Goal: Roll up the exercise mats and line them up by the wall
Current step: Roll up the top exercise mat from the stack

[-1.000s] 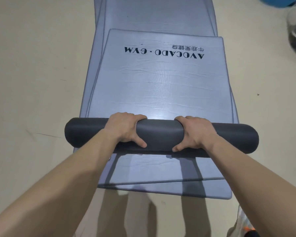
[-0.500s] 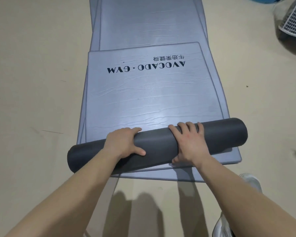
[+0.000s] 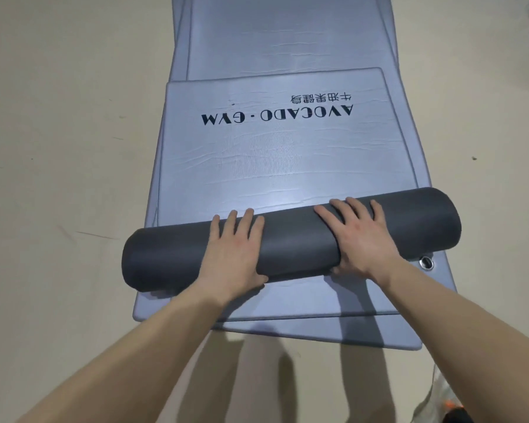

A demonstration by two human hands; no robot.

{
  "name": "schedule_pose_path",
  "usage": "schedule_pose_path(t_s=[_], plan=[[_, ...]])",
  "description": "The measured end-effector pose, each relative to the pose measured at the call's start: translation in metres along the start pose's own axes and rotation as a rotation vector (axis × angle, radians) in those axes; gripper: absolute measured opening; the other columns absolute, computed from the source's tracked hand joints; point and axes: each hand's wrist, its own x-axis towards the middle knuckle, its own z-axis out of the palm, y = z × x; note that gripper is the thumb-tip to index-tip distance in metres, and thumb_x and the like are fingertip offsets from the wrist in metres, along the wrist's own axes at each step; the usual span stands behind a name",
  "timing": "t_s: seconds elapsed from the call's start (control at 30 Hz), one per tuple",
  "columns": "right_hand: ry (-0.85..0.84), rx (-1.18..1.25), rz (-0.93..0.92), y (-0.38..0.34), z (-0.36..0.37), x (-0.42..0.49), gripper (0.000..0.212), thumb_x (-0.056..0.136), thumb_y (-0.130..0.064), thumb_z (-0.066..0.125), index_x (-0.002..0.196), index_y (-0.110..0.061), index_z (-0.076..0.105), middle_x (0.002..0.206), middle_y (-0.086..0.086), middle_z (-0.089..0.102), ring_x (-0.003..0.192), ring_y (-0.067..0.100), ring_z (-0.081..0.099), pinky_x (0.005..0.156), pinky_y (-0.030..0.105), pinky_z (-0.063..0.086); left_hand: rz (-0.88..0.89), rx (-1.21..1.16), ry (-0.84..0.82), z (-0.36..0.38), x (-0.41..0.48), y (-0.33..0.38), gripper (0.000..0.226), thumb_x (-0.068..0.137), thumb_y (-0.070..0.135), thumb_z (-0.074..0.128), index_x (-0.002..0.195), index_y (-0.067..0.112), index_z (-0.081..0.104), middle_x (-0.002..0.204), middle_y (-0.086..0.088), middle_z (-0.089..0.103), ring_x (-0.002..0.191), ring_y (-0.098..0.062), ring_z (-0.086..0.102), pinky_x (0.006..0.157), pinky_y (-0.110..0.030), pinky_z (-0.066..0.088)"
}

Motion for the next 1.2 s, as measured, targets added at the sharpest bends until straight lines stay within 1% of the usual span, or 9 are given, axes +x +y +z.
schedule_pose_path(t_s=[0.1, 0.2, 0.43, 0.63, 0.73, 0.83, 1.0, 1.1, 1.2], plan=[[-0.019, 0.019, -0.043, 0.008, -0.009, 0.015, 0.131, 0.047, -0.073, 0.077, 0.155, -0.041, 0.009, 0.159, -0.002, 0.029, 0.146, 0.026, 0.027, 0.119, 0.059, 0.017, -0.021, 0.061, 0.086, 0.010, -0.003, 0.008, 0.119, 0.072, 0.067, 0.076, 0.157, 0.025, 0.005, 0.165, -0.012, 0.019, 0.150, -0.040, 0.023, 0.118, -0.059, 0.020], [-0.057, 0.046, -0.052, 0.012, -0.019, 0.026, 0.130, 0.045, -0.072, 0.078, 0.153, -0.043, 0.013, 0.156, -0.005, 0.033, 0.143, 0.024, 0.034, 0.118, 0.055, 0.020, -0.009, 0.014, 0.131, 0.006, 0.012, -0.005, 0.110, 0.065, 0.059, 0.078, 0.154, 0.030, 0.020, 0.153, -0.006, 0.040, 0.135, -0.033, 0.043, 0.111, -0.051, 0.031], [-0.321, 0.134, -0.075, -0.008, -0.030, -0.012, 0.127, 0.051, -0.067, 0.083, 0.155, -0.041, 0.015, 0.152, -0.004, 0.040, 0.137, 0.026, 0.042, 0.115, 0.055, 0.025, 0.085, -0.057, -0.119, -0.018, -0.020, -0.007, 0.102, 0.064, 0.060, 0.077, 0.149, 0.038, 0.026, 0.137, 0.002, 0.054, 0.109, -0.029, 0.060, 0.093, -0.043, 0.046], [0.001, 0.058, 0.057, -0.042, -0.005, -0.058, 0.123, 0.048, -0.074, 0.083, 0.150, -0.031, 0.029, 0.150, -0.002, 0.041, 0.138, 0.027, 0.039, 0.116, 0.055, 0.022, 0.094, -0.223, -0.399, -0.047, 0.006, -0.026, 0.116, 0.053, 0.069, 0.087, 0.152, 0.043, 0.031, 0.134, 0.007, 0.061, 0.116, -0.024, 0.059, 0.097, -0.041, 0.048], [-0.046, 0.121, 0.035, -0.030, -0.024, -0.027, 0.117, 0.050, -0.074, 0.081, 0.148, -0.038, 0.029, 0.145, -0.005, 0.045, 0.132, 0.024, 0.045, 0.112, 0.051, 0.029, 0.019, -0.156, -0.191, -0.040, -0.001, -0.021, 0.124, 0.055, 0.080, 0.079, 0.157, 0.034, 0.024, 0.147, 0.002, 0.051, 0.129, -0.026, 0.052, 0.110, -0.044, 0.039], [-0.150, 0.164, -0.015, -0.015, -0.045, 0.006, 0.126, 0.045, -0.076, 0.083, 0.152, -0.039, 0.028, 0.144, -0.004, 0.047, 0.131, 0.025, 0.045, 0.108, 0.049, 0.033, 0.007, 0.036, 0.014, -0.019, -0.021, -0.009, 0.140, 0.054, 0.087, 0.073, 0.160, 0.026, 0.006, 0.161, -0.006, 0.028, 0.147, -0.033, 0.028, 0.121, -0.051, 0.020], [0.066, -0.052, 0.028, -0.029, -0.014, 0.003, 0.160, 0.028, -0.091, 0.077, 0.159, -0.020, 0.017, 0.156, 0.013, 0.032, 0.144, 0.037, 0.029, 0.117, 0.060, 0.017, 0.056, -0.123, -0.053, -0.041, 0.039, -0.039, 0.136, 0.054, 0.086, 0.074, 0.161, 0.031, 0.013, 0.160, 0.000, 0.033, 0.145, -0.024, 0.033, 0.120, -0.046, 0.022], [0.137, -0.042, 0.028, -0.027, -0.006, 0.020, 0.156, 0.029, -0.088, 0.079, 0.157, -0.021, 0.020, 0.154, 0.013, 0.036, 0.142, 0.037, 0.032, 0.116, 0.063, 0.018, 0.026, -0.070, 0.059, -0.023, 0.035, -0.040, 0.135, 0.052, 0.088, 0.070, 0.160, 0.026, 0.017, 0.162, -0.006, 0.026, 0.148, -0.030, 0.027, 0.121, -0.053, 0.015], [0.112, -0.027, -0.019, -0.017, -0.020, 0.046, 0.148, 0.034, -0.089, 0.075, 0.155, -0.026, 0.019, 0.150, 0.005, 0.039, 0.138, 0.032, 0.038, 0.117, 0.059, 0.021, 0.005, 0.140, 0.092, 0.002, 0.022, -0.036, 0.151, 0.045, 0.088, 0.072, 0.159, 0.017, 0.005, 0.163, -0.016, 0.020, 0.147, -0.044, 0.024, 0.116, -0.063, 0.019]])
